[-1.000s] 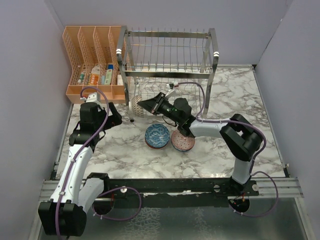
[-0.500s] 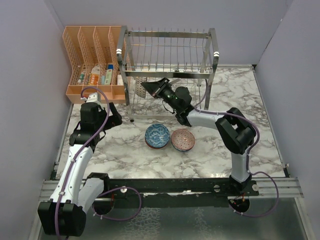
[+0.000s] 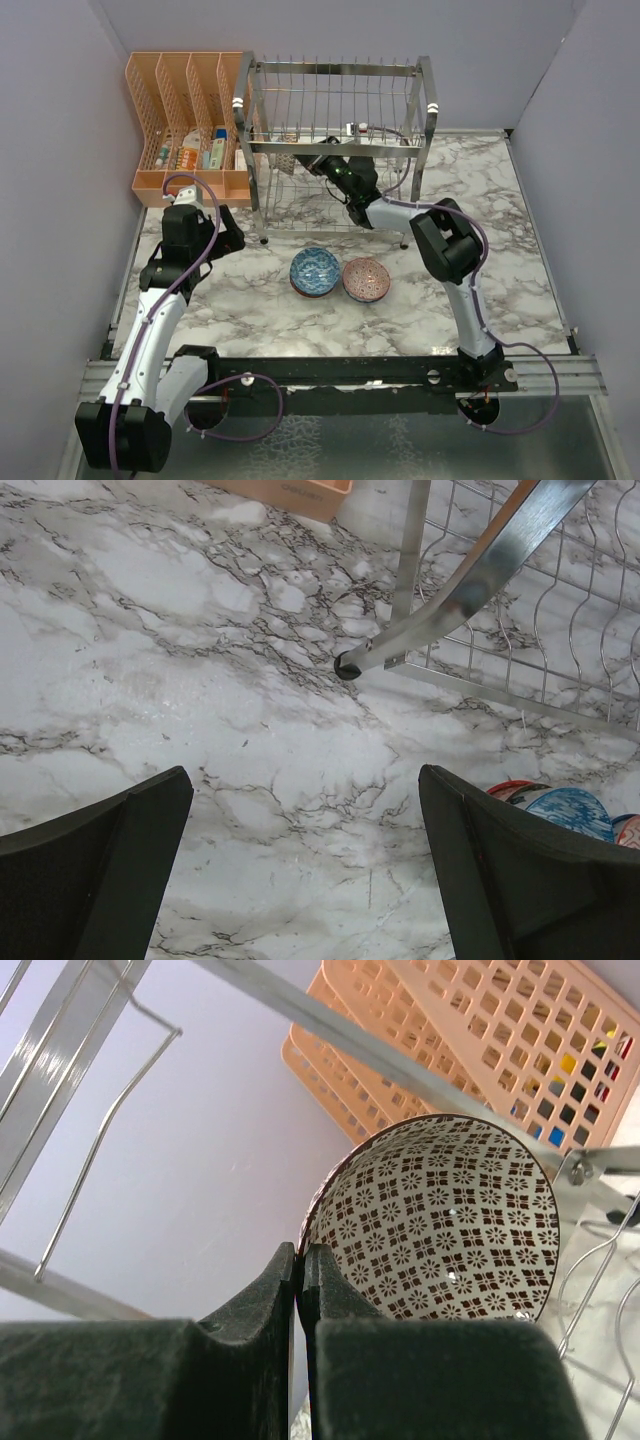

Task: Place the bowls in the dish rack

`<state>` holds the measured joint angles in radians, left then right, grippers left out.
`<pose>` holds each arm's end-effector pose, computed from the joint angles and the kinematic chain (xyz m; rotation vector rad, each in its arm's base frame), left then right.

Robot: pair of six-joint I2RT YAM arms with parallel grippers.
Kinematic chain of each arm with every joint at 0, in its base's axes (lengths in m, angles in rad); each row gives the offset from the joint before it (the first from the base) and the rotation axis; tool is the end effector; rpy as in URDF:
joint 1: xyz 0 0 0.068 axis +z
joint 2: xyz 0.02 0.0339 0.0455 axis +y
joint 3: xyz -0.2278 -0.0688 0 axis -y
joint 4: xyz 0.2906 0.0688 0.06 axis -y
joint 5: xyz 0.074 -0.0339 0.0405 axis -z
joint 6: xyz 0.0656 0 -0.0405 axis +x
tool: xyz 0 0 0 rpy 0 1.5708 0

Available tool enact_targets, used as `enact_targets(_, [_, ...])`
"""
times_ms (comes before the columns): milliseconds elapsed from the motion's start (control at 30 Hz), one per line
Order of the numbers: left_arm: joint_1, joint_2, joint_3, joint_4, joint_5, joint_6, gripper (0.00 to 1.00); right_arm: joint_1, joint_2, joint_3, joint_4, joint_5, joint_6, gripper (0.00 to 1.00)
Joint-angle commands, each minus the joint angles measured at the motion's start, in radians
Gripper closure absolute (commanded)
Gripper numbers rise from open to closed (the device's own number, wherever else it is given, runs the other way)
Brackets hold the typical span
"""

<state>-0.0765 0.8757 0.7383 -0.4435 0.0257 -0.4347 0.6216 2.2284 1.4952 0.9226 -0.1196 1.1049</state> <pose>0.2859 -0.0236 0.2315 -0.3716 2.1371 -0.3230 0.4442 0.3278 0.1701 0.2632 1.5393 1.4928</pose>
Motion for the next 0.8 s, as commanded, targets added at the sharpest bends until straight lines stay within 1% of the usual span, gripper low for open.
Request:
enact_targets(0, [-0.005,0.003,0.024,-0.01,-0.024,0.011,0.01,-0.024,0.075,0.107,0.068,-0.101,0.07,0.99])
enact_targets(133, [-0.005,0.011,0.026,-0.01,-0.025,0.011,0.01,-0.034,0.141,0.168,0.086,-0.155,0.113,0.99])
enact_targets(333, [-0.005,0.017,0.026,-0.011,-0.026,0.011,0.01,-0.039,0.221,0.271,0.066,-0.219,0.131,0.99])
enact_targets(600, [-0.006,0.017,0.026,-0.012,-0.025,0.011,0.01,-0.059,0.27,0.273,0.095,-0.22,0.191,0.99])
enact_targets(667, [-0.008,0.019,0.026,-0.011,-0.023,0.011,0.01,-0.066,0.287,0.291,0.108,-0.232,0.187,0.99])
enact_targets(767, [-0.008,0.022,0.027,-0.009,-0.024,0.011,0.01,-0.071,0.304,0.324,0.081,-0.247,0.165,0.99])
